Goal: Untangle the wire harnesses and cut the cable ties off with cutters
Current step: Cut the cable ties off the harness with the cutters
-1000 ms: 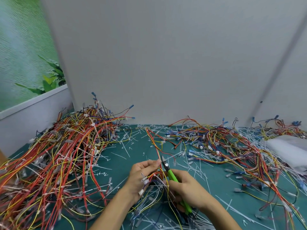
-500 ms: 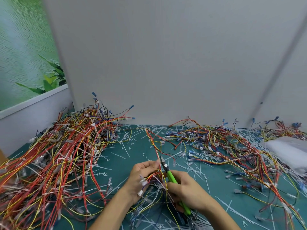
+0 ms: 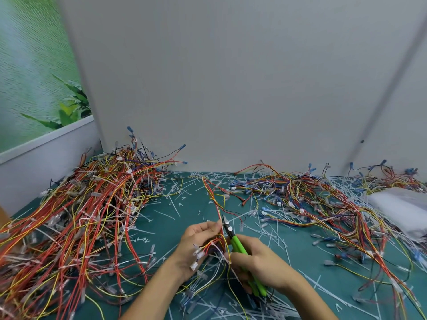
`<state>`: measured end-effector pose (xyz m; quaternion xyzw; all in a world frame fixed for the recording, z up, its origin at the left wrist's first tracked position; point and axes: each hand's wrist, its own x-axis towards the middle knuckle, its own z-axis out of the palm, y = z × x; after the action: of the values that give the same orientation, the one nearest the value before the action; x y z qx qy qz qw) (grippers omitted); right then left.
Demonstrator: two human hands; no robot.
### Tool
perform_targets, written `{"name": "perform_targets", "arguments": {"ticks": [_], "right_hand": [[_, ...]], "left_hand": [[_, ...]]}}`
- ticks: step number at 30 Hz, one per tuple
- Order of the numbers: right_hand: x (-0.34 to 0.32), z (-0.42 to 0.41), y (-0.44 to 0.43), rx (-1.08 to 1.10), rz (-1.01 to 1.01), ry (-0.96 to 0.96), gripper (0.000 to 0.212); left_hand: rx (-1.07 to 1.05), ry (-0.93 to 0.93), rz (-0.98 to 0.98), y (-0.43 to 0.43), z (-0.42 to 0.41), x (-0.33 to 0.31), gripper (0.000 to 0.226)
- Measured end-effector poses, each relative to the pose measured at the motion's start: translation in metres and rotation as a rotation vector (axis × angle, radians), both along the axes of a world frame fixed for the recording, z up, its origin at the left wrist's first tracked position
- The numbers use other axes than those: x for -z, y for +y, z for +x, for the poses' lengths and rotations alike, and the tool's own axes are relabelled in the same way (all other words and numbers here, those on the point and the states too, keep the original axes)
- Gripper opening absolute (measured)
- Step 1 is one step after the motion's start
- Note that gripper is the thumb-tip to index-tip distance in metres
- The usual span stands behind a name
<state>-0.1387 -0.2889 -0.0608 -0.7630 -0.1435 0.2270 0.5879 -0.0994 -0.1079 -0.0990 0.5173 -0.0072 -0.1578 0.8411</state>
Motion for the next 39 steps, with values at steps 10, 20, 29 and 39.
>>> {"name": "perform_targets", "arguments": {"ticks": [10,20,29,39], "right_hand": [[0.005,0.000,0.004,0.062,0.034,-0.010,0.011],[0.007,0.005,0.001,0.088,0.223,0.197,0.035],[-0.001,0.006,-0.004,0.074,0.239,0.165,0.023],[-0.001,0.007,-0.008,0.080,0.206,0.116,0.011]], "left_hand": [[-0.002,0.006,-0.003,0.001,0.000,0.000,0.025],[-0.048,0.012,-0.008,-0.003,-0.002,-0.005,0.028],[-0.040,-0.001,0.008,-0.001,-0.003,-0.006,0.022],[-0.036,0.000,0.008,0.000,-0.004,-0.009,0.023]]}}
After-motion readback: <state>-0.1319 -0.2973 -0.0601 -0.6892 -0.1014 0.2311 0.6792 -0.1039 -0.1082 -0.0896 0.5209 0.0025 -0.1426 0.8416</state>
